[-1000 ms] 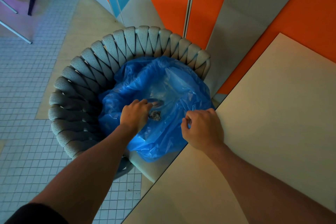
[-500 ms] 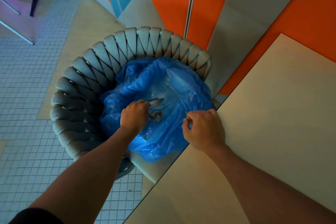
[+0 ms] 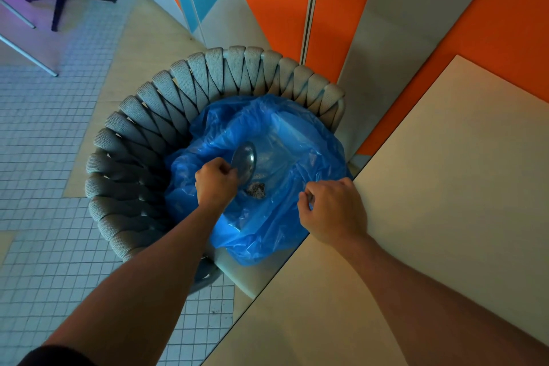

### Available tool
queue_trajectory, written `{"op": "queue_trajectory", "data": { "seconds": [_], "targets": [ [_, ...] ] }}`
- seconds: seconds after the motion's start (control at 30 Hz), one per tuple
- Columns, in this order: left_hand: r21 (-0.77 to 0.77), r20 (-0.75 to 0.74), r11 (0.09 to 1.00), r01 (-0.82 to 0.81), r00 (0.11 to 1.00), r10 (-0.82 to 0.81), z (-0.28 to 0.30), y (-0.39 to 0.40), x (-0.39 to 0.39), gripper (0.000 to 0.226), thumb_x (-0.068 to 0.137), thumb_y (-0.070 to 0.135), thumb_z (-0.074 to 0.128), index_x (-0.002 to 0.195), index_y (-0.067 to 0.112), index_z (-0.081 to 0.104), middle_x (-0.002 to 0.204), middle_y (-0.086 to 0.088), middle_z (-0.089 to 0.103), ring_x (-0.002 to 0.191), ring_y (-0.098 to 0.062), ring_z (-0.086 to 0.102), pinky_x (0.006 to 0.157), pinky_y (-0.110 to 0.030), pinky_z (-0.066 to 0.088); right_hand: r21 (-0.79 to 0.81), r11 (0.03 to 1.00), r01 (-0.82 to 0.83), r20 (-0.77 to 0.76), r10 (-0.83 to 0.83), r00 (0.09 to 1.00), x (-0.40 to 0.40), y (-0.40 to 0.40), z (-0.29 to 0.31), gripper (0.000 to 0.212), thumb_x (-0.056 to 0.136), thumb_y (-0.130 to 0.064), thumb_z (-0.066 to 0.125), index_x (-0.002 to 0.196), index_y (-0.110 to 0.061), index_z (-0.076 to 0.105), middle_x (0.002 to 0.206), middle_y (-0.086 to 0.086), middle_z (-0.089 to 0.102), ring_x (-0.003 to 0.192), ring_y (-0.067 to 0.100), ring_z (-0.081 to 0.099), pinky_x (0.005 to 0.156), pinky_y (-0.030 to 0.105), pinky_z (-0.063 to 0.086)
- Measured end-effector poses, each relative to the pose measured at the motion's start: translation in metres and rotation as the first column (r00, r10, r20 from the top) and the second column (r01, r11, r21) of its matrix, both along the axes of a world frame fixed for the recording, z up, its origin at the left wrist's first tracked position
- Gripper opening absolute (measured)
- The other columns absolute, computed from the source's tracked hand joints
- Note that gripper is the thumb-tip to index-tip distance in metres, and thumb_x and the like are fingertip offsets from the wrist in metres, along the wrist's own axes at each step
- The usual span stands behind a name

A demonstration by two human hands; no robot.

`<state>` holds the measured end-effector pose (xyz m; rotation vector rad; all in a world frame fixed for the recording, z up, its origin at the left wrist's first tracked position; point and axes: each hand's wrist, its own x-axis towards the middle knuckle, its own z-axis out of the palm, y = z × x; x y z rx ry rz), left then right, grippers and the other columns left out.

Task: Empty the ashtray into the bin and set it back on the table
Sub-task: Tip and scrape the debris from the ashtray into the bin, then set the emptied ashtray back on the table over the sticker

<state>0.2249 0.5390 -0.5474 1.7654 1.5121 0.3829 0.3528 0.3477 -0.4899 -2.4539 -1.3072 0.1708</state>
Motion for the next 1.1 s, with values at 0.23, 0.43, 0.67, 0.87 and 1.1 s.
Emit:
{"op": "queue_trajectory", "data": {
  "seconds": [0.23, 0.43, 0.67, 0.87, 1.1],
  "targets": [
    [-0.160, 0.089, 0.971, -0.177, 0.977, 0.192, 0.007, 0.001, 0.000, 0.002, 0.081, 0.012, 0.068, 0.079, 0.012, 0.067, 0.085, -0.010, 0.070, 0.076, -0.026, 0.070, 0.068, -0.046, 0.062, -0.001, 1.000, -0.003, 0.012, 0.003, 1.000, 0.000, 0.000, -0.001, 0.029, 0.091, -0.038, 0.055, 0.079, -0.015, 0.068, 0.067, 0.000, 0.068, 0.059, 0.012, 0.052, 0.071, 0.032, 0.046],
    [-0.243, 0.116, 0.944, -0.224, 0.959, 0.258, 0.016, -0.004, -0.002, 0.005, 0.083, 0.014, 0.071, 0.081, 0.011, 0.068, 0.084, -0.011, 0.073, 0.075, -0.026, 0.073, 0.070, -0.045, 0.063, -0.014, 1.000, -0.013, 0.024, 0.013, 1.000, 0.000, 0.000, 0.000, 0.030, 0.091, -0.039, 0.055, 0.081, -0.015, 0.069, 0.069, 0.000, 0.069, 0.061, 0.014, 0.055, 0.073, 0.035, 0.050],
    [-0.348, 0.188, 0.901, -0.258, 0.923, 0.337, 0.036, -0.012, -0.002, 0.004, 0.081, 0.007, 0.074, 0.082, 0.008, 0.070, 0.082, -0.015, 0.075, 0.067, -0.023, 0.075, 0.066, -0.035, 0.063, -0.041, 0.998, -0.039, 0.015, 0.039, 0.999, 0.002, -0.001, -0.001, 0.030, 0.092, -0.043, 0.054, 0.090, -0.017, 0.069, 0.080, -0.002, 0.073, 0.067, 0.012, 0.056, 0.076, 0.033, 0.048],
    [-0.395, 0.283, 0.886, -0.243, 0.885, 0.369, 0.061, -0.024, -0.001, 0.002, 0.085, 0.006, 0.072, 0.083, 0.006, 0.071, 0.084, -0.016, 0.075, 0.068, -0.019, 0.075, 0.056, -0.026, 0.060, -0.054, 0.998, 0.040, -0.240, -0.052, 0.969, 0.005, 0.007, 0.012, 0.027, 0.095, -0.040, 0.052, 0.103, -0.017, 0.063, 0.093, 0.003, 0.075, 0.083, 0.020, 0.066, 0.085, 0.041, 0.053],
    [-0.430, 0.331, 0.885, -0.179, 0.880, 0.340, 0.090, -0.046, -0.002, 0.002, 0.085, 0.007, 0.072, 0.083, 0.006, 0.072, 0.082, -0.015, 0.076, 0.069, -0.020, 0.076, 0.067, -0.033, 0.062, -0.015, 0.935, 0.355, -0.690, -0.267, 0.673, 0.005, 0.013, 0.040, 0.024, 0.091, -0.037, 0.057, 0.102, -0.016, 0.061, 0.092, 0.000, 0.071, 0.095, 0.022, 0.066, 0.085, 0.041, 0.054]
  ]
}}
